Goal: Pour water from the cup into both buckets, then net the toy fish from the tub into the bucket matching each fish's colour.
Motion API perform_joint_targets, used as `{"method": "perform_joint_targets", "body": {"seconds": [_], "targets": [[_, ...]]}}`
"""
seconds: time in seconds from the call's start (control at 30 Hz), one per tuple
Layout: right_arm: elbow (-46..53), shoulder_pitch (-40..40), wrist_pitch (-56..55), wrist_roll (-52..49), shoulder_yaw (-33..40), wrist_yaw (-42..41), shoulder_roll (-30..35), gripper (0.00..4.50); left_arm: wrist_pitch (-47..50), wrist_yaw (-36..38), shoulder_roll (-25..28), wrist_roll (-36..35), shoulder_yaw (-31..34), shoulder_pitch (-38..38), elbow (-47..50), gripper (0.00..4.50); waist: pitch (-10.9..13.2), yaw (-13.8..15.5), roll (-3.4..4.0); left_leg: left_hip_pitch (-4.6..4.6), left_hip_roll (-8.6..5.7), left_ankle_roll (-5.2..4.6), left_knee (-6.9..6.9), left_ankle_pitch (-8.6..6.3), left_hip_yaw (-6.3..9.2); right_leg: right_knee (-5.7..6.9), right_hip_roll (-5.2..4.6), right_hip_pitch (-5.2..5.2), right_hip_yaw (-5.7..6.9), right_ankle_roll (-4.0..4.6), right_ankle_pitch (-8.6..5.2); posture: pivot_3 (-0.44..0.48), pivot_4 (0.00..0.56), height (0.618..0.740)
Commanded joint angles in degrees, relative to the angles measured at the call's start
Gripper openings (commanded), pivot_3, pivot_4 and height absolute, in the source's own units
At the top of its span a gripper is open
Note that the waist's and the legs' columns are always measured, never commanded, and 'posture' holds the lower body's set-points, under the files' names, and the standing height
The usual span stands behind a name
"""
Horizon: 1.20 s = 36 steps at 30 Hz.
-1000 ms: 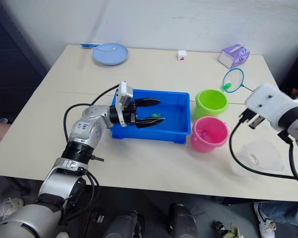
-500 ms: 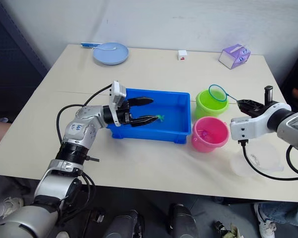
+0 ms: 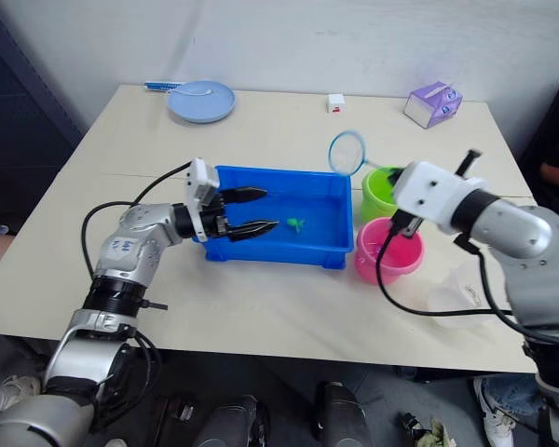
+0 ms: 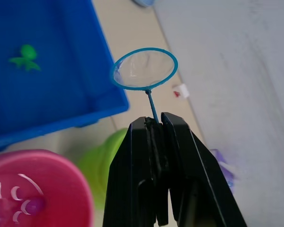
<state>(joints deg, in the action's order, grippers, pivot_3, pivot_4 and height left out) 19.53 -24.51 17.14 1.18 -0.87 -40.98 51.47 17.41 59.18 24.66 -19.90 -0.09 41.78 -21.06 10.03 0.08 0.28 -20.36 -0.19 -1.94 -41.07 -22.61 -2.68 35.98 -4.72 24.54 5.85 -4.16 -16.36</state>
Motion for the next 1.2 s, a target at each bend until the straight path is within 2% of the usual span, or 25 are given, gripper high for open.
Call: {"method": "perform_joint_targets", "body": {"seconds": [0.03,0.17,0.37,0.57,0.8,0.97,1.2], "targets": [[-1.85,-2.04,-1.80,2.92,-3.59,-0.33,-1.40,0.77,3.39,-0.84,2.79,-2.02,2.36,-2.61,7.72,4.50,0.00,-0.06,0.00,-0.01,-0.02,0.00,0.00,0.00,0.00,0.00,-0.03,0.01,0.00,0.00,0.00,0.000,0.150,0.740],[-6.07,-4.25,-6.41,6.45,-8.43,-1.22,-2.46,0.77,5.93,-2.77,5.31,-1.74,3.50,-7.20,13.47,4.50,0.00,-0.09,0.00,-0.04,-0.08,0.00,-0.03,0.00,0.07,-0.01,-0.11,0.00,0.05,0.00,0.00,0.000,0.150,0.740],[-14.33,-6.90,-13.99,12.67,-14.09,-1.72,-3.84,0.77,8.80,-5.32,6.40,-2.56,4.26,-11.04,19.33,4.50,0.00,-0.21,0.00,-0.04,-0.06,0.00,-0.03,0.00,0.11,0.00,-0.12,-0.01,0.08,0.00,0.00,0.000,0.150,0.740],[-15.40,-6.13,-14.46,11.31,-15.07,-4.81,-6.56,0.77,9.61,-6.51,6.94,-2.93,4.69,-12.25,21.33,4.50,0.00,-0.20,0.00,-0.04,-0.05,0.00,-0.01,0.00,0.11,-0.01,-0.11,0.00,0.09,0.00,0.00,0.000,0.150,0.740],[-7.45,-2.87,4.09,-2.71,-8.21,-8.76,-12.75,0.77,8.88,-6.83,7.18,-2.99,4.49,-12.13,20.63,4.50,0.00,-0.18,0.01,-0.04,-0.04,0.00,-0.03,0.00,0.15,0.01,-0.11,-0.01,0.10,0.00,0.00,0.000,0.150,0.740],[-2.91,-1.49,17.07,-11.97,-1.61,-6.17,-17.05,0.77,8.00,-6.61,6.31,-2.90,3.81,-10.43,19.12,4.50,0.00,-0.13,0.00,-0.04,-0.05,0.00,-0.03,0.00,0.17,0.01,-0.12,-0.02,0.11,0.00,0.00,0.000,0.150,0.740],[4.28,-0.65,29.07,-20.90,8.18,-1.18,-18.44,0.77,8.61,-4.98,3.62,-5.47,4.17,-5.62,15.10,4.50,0.00,-0.01,0.00,-0.06,-0.10,0.00,-0.02,0.00,0.18,0.00,-0.13,-0.02,0.12,0.00,0.00,0.000,0.150,0.740]]}}
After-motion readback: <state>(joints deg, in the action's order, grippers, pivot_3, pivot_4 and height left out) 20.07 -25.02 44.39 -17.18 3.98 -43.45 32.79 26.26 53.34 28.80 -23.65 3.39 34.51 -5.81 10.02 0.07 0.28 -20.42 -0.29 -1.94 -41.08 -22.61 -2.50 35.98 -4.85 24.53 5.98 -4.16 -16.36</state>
